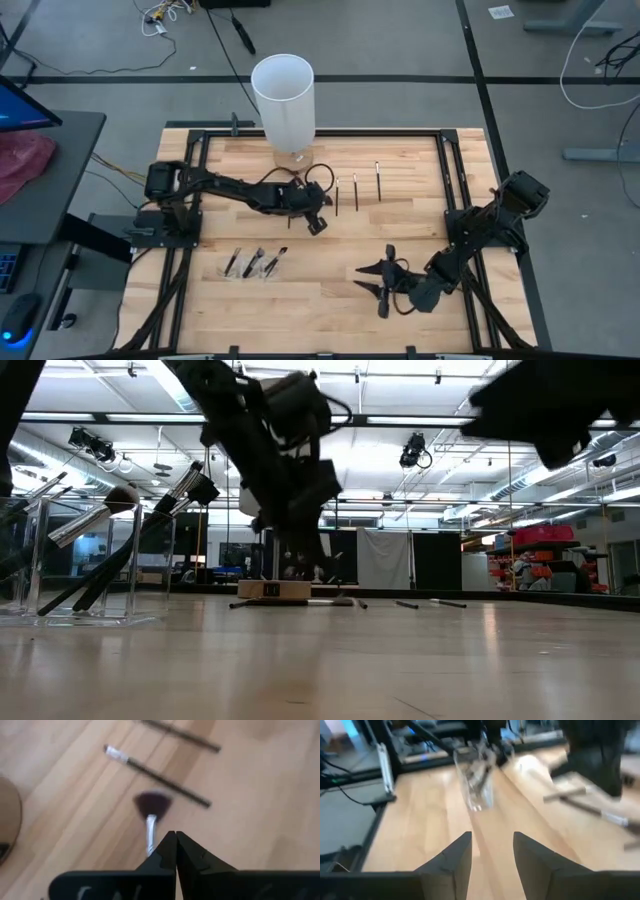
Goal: Put items in baskets/containers
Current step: Put the highlighter brush in the transparent organizer
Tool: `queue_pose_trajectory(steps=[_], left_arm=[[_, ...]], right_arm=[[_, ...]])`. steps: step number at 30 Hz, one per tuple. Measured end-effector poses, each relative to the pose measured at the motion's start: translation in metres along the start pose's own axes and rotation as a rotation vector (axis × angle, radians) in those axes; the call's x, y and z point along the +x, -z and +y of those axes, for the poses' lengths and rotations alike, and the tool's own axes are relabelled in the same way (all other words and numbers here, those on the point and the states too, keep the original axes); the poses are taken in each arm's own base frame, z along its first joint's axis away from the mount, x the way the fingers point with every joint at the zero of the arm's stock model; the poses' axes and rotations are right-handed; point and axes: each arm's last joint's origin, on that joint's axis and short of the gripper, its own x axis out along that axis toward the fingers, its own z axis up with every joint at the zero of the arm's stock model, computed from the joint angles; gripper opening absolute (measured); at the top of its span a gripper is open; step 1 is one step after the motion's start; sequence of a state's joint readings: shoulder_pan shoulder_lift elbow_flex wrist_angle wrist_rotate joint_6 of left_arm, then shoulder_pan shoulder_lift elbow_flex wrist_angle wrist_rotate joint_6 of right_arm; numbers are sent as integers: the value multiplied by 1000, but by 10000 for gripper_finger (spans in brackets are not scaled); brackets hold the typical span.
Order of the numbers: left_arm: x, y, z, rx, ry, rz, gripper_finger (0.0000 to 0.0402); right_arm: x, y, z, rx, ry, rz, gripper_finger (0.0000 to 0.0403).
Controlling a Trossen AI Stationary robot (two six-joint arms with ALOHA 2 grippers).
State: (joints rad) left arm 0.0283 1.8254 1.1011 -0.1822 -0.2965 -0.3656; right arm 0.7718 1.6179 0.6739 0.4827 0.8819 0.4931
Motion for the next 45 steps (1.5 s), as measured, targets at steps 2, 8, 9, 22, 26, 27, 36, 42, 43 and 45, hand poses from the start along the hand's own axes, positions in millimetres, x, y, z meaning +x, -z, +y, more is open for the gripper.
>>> queue_pose_trajectory(steps=[2,8,9,22,26,27,36,42,43,45], left_arm=[[-11,-4,-6,21,17,-36,2],[-20,-4,-11,70,27,-47,3],[-19,-4,-10,79,21,-37,7],[13,59,29,-19,18,-160,173],[12,76,35,-15,54,-279,170],[11,79,36,-6,59,-299,165],[28,87,38,24,75,-264,125],[48,82,32,38,66,-255,122],[49,82,33,39,64,-252,119],[51,85,33,47,60,-231,107]], right_arm=[[2,3,-4,29,23,30,149],[8,4,-11,44,62,47,149],[9,3,-12,40,64,43,149],[14,-1,-15,6,71,29,149],[15,-2,-16,-4,73,25,149],[15,-2,-16,-3,76,25,149],[23,-7,-24,-11,110,14,149],[24,-7,-24,-10,110,11,149],[24,-8,-24,-11,109,9,149],[24,-8,-24,-10,109,9,149]])
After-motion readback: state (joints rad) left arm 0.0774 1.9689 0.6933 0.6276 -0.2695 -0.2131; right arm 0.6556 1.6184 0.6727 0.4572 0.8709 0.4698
